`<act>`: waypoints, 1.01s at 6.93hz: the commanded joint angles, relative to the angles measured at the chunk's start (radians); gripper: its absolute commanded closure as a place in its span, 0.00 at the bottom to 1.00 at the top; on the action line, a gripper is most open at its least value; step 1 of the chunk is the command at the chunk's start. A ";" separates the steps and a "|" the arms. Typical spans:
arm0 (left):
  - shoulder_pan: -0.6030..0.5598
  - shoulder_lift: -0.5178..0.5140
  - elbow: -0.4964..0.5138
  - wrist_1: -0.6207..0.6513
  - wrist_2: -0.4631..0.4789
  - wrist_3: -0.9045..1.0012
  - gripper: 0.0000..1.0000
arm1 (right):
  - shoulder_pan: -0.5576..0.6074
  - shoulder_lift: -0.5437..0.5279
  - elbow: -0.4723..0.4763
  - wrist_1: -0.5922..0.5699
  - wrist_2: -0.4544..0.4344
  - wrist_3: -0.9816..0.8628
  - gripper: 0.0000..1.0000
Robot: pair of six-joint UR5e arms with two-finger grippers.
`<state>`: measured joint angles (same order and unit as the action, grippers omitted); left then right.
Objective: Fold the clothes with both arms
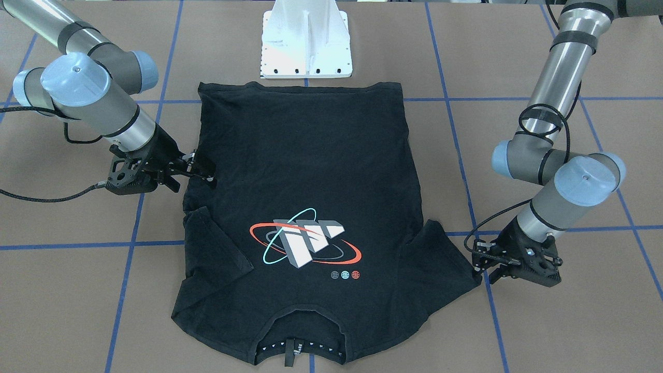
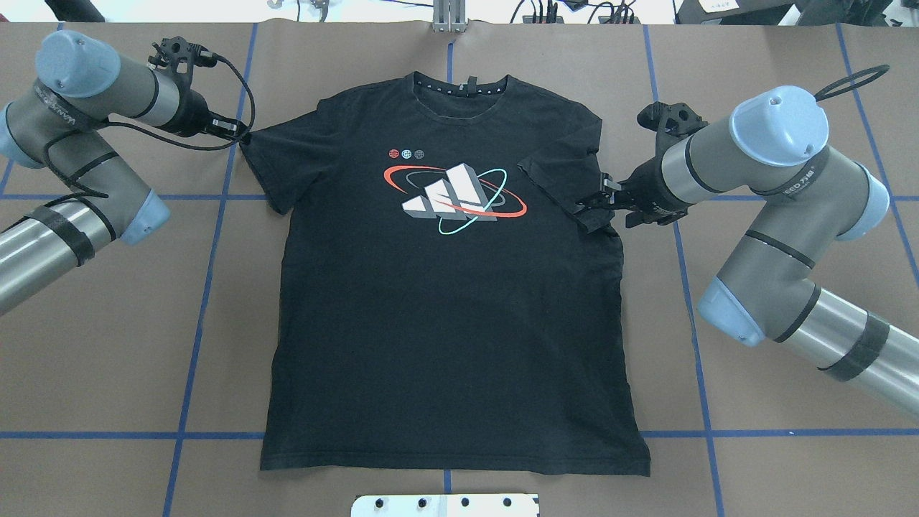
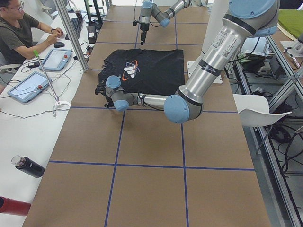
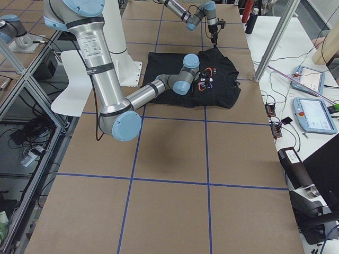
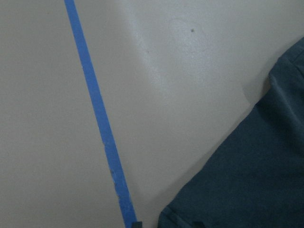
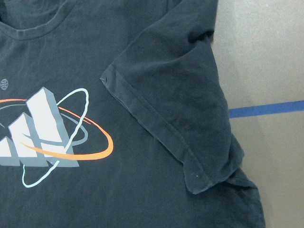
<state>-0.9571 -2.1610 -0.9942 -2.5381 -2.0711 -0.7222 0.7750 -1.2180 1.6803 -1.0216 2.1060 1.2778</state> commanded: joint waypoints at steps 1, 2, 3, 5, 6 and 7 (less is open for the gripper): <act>0.003 -0.008 0.019 -0.007 0.006 0.000 0.58 | -0.009 0.002 -0.001 0.000 -0.020 0.000 0.01; 0.003 -0.017 0.028 -0.007 0.006 0.000 0.58 | -0.013 0.002 -0.001 0.002 -0.027 0.000 0.01; 0.005 -0.022 0.032 -0.007 0.006 0.000 0.58 | -0.014 0.000 -0.002 0.002 -0.027 0.000 0.01; 0.005 -0.026 0.040 -0.007 0.006 0.000 0.59 | -0.017 0.000 -0.005 0.002 -0.027 0.000 0.01; 0.005 -0.026 0.042 -0.007 0.006 0.000 0.67 | -0.017 0.002 -0.005 0.002 -0.027 0.000 0.01; 0.005 -0.026 0.042 -0.007 0.006 0.000 0.84 | -0.017 0.002 -0.005 0.002 -0.027 0.000 0.01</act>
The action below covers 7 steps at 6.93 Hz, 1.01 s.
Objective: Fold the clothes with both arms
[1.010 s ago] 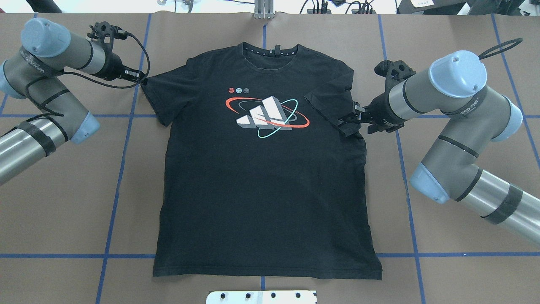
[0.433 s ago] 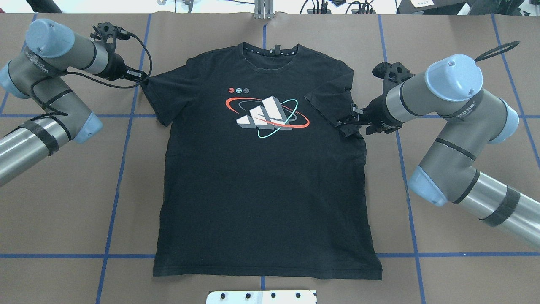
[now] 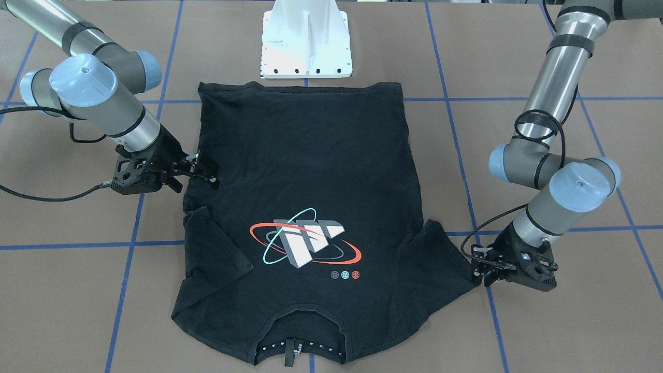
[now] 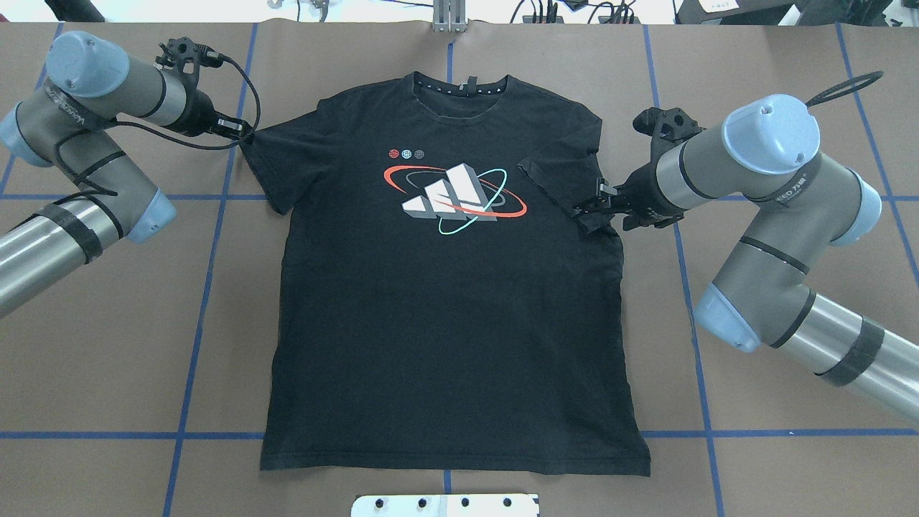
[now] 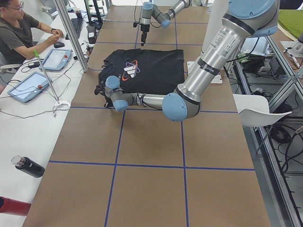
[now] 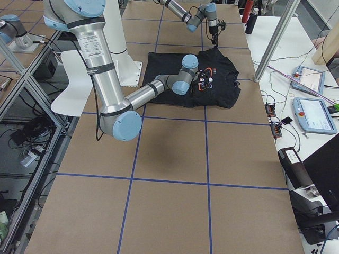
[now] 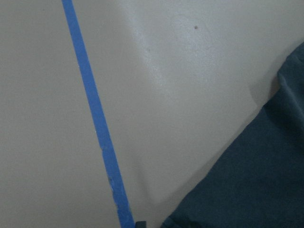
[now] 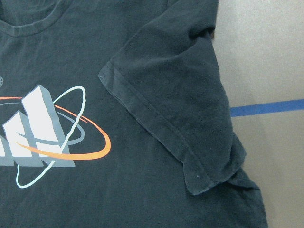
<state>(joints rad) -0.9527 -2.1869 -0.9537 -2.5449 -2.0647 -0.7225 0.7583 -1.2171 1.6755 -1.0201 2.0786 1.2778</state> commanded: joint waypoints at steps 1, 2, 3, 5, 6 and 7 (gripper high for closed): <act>-0.001 0.001 0.000 0.000 0.000 0.000 1.00 | -0.001 0.001 0.000 0.000 0.001 0.000 0.01; -0.012 0.015 -0.035 -0.002 -0.012 -0.029 1.00 | -0.001 0.002 0.000 0.000 0.001 0.000 0.01; -0.011 0.036 -0.113 0.014 -0.017 -0.097 1.00 | -0.001 0.002 0.000 0.000 0.003 0.000 0.01; -0.011 0.080 -0.260 0.017 -0.128 -0.260 1.00 | -0.001 0.005 0.000 0.000 0.005 0.000 0.01; -0.008 0.087 -0.326 0.040 -0.132 -0.359 1.00 | -0.002 0.005 0.000 0.000 0.005 -0.002 0.01; 0.015 0.056 -0.344 0.064 -0.124 -0.442 1.00 | -0.002 0.005 -0.002 0.000 0.005 -0.002 0.01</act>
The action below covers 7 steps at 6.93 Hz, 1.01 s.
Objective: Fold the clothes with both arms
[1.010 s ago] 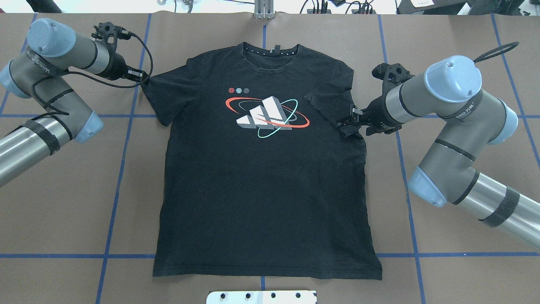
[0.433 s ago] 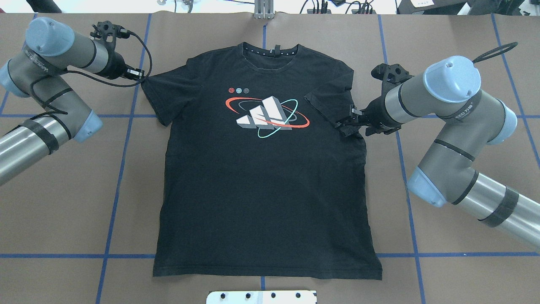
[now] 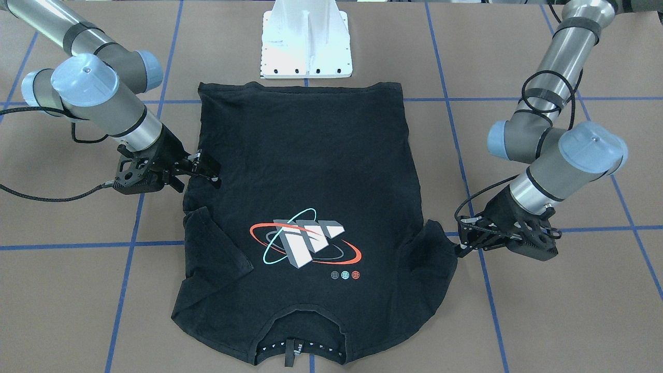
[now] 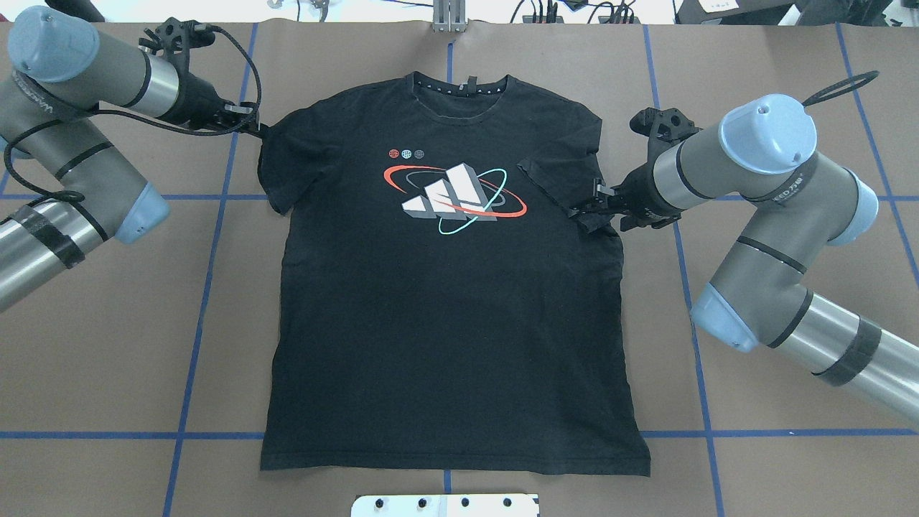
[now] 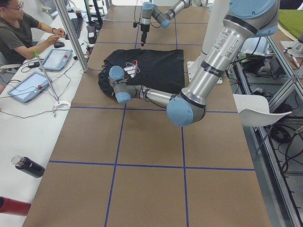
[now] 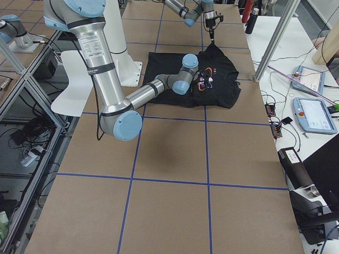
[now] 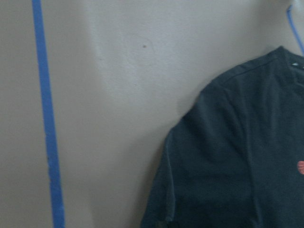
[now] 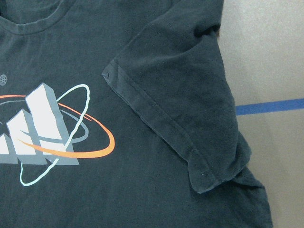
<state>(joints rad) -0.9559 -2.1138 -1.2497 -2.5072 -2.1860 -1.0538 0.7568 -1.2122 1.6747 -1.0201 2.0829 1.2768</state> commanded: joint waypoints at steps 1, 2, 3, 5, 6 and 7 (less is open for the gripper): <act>0.060 -0.047 -0.039 0.027 0.006 -0.164 1.00 | -0.001 -0.001 -0.001 0.000 0.000 -0.001 0.01; 0.087 -0.069 -0.033 0.028 0.069 -0.196 1.00 | -0.001 -0.004 -0.001 0.000 -0.001 -0.001 0.01; 0.117 -0.083 -0.027 0.027 0.118 -0.216 1.00 | -0.001 -0.004 -0.001 0.000 -0.001 0.001 0.01; 0.120 -0.176 0.094 0.019 0.193 -0.233 1.00 | -0.002 -0.004 -0.003 0.000 -0.001 0.001 0.01; 0.124 -0.217 0.143 0.018 0.224 -0.239 1.00 | -0.004 -0.003 -0.004 0.000 -0.001 0.001 0.01; 0.125 -0.222 0.157 0.015 0.235 -0.239 1.00 | -0.004 -0.001 -0.010 0.000 -0.003 0.001 0.01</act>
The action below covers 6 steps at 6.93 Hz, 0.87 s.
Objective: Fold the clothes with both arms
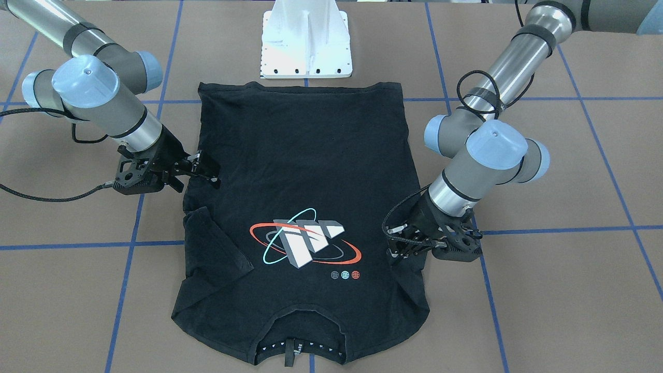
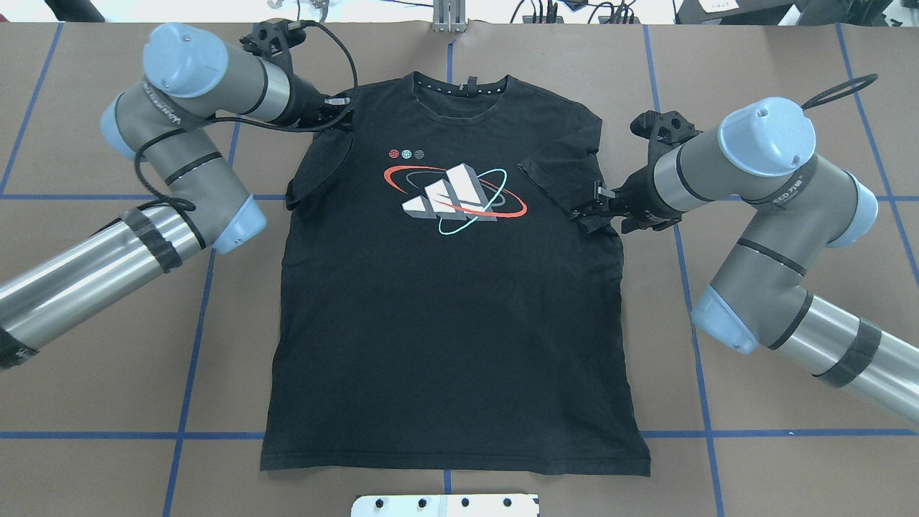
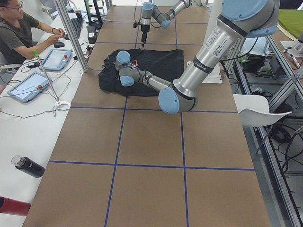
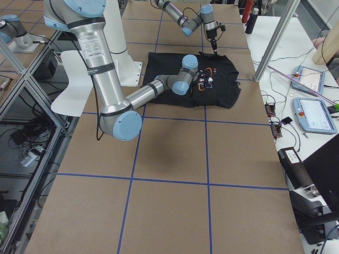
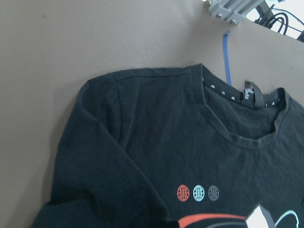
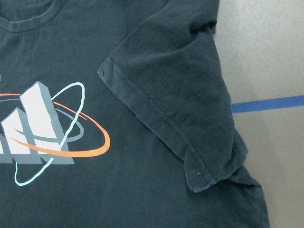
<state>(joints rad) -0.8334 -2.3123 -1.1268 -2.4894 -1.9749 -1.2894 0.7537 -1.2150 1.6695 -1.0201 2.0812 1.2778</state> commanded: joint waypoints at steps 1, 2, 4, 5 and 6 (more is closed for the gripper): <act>0.002 -0.047 0.060 -0.005 0.046 -0.004 1.00 | -0.002 0.002 -0.005 0.000 -0.001 -0.001 0.01; 0.003 -0.049 0.062 -0.005 0.047 -0.004 1.00 | -0.005 0.003 -0.008 0.000 -0.001 0.000 0.01; 0.014 -0.049 0.062 -0.011 0.048 -0.031 0.98 | -0.005 0.008 -0.025 0.008 -0.003 0.000 0.01; 0.016 -0.041 0.050 -0.012 0.047 -0.036 0.01 | -0.005 0.008 -0.025 0.006 -0.004 0.002 0.01; 0.019 -0.023 -0.002 -0.008 0.042 -0.041 0.00 | -0.005 0.009 -0.019 0.000 -0.016 0.017 0.01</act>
<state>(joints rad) -0.8182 -2.3509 -1.0858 -2.5000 -1.9289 -1.3222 0.7487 -1.2072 1.6471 -1.0153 2.0743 1.2830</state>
